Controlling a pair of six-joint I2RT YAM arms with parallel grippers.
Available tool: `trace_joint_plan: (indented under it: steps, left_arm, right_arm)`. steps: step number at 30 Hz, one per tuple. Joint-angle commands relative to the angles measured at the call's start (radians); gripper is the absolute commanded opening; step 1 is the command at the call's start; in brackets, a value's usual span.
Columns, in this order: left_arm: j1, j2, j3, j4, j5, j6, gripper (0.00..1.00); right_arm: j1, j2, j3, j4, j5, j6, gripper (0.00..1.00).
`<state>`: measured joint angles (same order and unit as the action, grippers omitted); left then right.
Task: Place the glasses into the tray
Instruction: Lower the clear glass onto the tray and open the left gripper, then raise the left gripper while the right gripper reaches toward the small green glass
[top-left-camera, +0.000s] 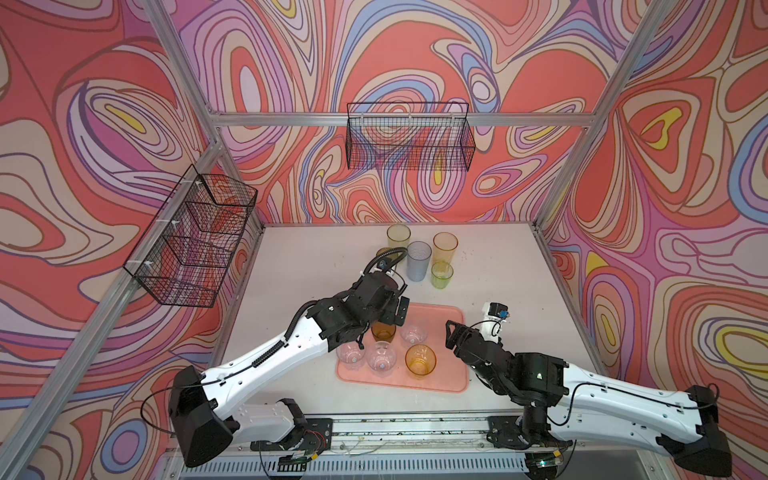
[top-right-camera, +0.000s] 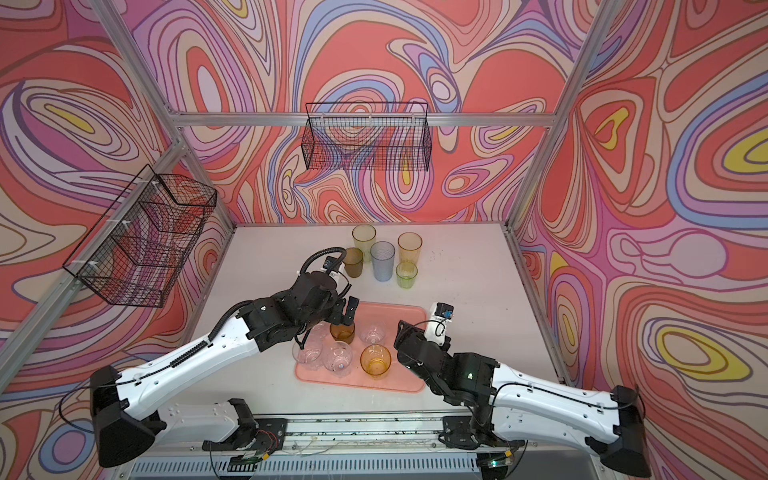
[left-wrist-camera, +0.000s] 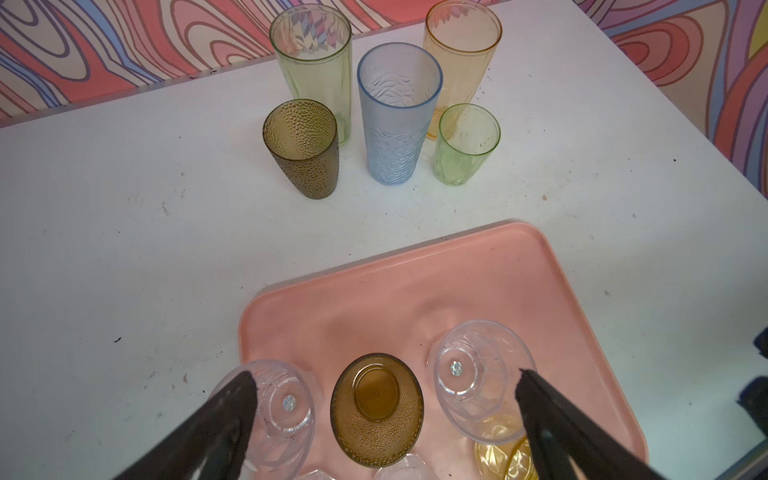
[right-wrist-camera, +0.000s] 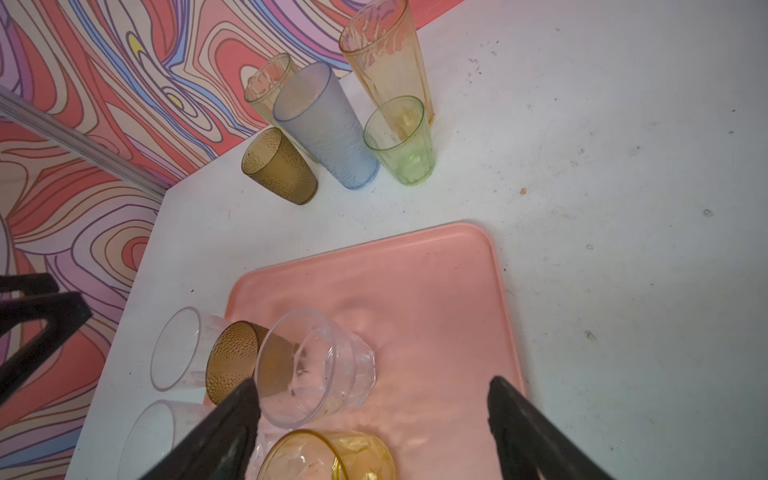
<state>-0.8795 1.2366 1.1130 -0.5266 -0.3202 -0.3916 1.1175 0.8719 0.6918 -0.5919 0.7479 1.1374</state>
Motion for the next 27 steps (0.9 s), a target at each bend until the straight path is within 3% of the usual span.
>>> trace_joint_plan:
  steps: [1,11,27]
  left_arm:
    - [-0.007,-0.044,-0.035,0.018,-0.065,0.027,1.0]
    - [-0.007,-0.11,-0.106,0.04,-0.134,0.071,1.0]
    - [-0.007,-0.176,-0.178,0.094,-0.217,0.105,1.0]
  right_arm:
    - [-0.076,-0.001,0.019,0.01,-0.092,-0.068,0.89]
    - [-0.315,-0.006,0.065,0.031,-0.244,-0.25,0.89]
    - [-0.651,0.182,0.178,0.089,-0.525,-0.429,0.9]
